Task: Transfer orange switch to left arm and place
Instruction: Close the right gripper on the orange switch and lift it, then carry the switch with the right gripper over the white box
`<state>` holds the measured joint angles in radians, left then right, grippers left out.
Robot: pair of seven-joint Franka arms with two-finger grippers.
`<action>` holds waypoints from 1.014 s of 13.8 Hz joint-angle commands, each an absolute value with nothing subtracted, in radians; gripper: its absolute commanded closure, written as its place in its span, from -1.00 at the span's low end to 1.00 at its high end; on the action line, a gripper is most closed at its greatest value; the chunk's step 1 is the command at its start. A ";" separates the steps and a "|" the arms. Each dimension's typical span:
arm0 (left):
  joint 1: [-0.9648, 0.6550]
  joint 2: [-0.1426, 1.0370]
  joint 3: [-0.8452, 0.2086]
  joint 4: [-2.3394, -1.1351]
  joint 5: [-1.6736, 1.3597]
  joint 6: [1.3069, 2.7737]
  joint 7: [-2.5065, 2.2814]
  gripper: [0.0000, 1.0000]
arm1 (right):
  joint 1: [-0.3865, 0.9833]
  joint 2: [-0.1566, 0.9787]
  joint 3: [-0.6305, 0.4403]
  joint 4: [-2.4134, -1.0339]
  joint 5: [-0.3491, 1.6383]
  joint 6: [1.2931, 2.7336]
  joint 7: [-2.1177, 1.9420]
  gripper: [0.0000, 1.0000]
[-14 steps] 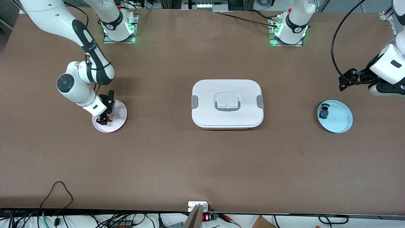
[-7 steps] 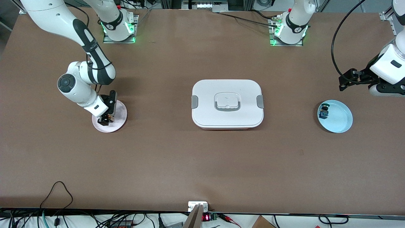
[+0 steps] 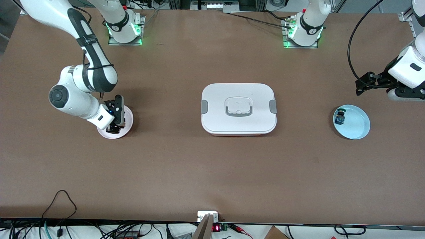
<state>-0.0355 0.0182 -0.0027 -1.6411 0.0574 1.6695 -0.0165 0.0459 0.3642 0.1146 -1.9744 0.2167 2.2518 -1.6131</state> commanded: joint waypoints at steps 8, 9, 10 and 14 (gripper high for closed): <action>-0.032 0.011 -0.005 -1.621 0.034 1.629 -0.012 -1.00 | 0.046 0.371 0.273 -1.891 0.829 2.180 -1.676 1.00; -0.032 0.011 -0.005 -1.621 0.034 1.629 -0.012 -1.00 | 0.046 0.371 0.294 -1.879 0.894 2.178 -1.684 1.00; -0.032 0.011 -0.005 -1.621 0.034 1.631 -0.011 -1.00 | 0.046 0.374 0.313 -1.861 0.957 2.165 -1.693 1.00; -0.032 0.011 -0.005 -1.620 0.032 1.629 -0.012 -1.00 | 0.089 0.383 0.350 -1.816 1.265 2.152 -1.782 1.00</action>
